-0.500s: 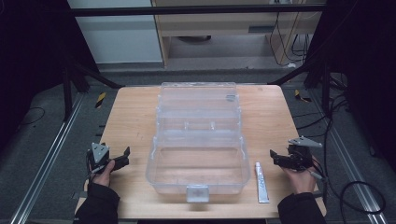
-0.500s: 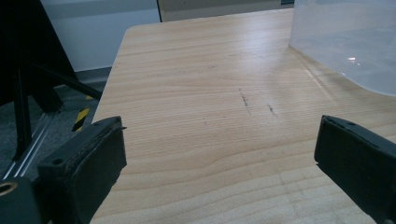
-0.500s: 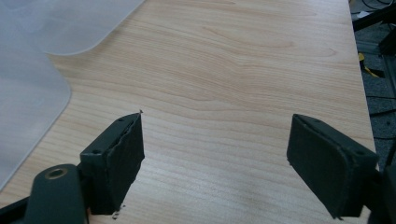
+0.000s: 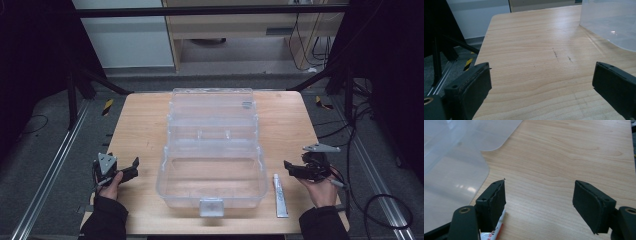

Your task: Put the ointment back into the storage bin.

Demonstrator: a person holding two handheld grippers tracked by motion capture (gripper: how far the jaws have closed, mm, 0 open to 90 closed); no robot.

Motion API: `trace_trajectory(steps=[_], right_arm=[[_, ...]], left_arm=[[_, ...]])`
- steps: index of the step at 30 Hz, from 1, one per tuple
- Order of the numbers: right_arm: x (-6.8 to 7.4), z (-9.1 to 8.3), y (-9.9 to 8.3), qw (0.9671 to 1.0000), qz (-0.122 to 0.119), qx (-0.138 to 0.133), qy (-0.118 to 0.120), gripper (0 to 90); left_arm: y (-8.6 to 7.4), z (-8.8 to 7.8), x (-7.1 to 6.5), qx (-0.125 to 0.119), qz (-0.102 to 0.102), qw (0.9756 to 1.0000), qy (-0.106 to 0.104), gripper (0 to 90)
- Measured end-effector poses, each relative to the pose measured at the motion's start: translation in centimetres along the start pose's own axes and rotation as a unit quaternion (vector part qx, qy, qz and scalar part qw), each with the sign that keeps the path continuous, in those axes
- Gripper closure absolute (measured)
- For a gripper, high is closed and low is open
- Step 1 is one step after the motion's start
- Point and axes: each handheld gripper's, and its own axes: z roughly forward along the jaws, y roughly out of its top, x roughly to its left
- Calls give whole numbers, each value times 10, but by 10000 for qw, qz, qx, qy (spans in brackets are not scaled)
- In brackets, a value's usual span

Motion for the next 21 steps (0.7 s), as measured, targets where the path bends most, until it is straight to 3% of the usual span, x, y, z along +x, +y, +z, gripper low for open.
trace_trajectory(steps=[13,21], right_arm=[[18,-20,16,9980,-80,630,26,285],[31,-33,30,9967,-149,796,43,282]], left_arm=[[0,0,0,6,17,10000,6,16],[0,0,0,6,17,10000,4,15]])
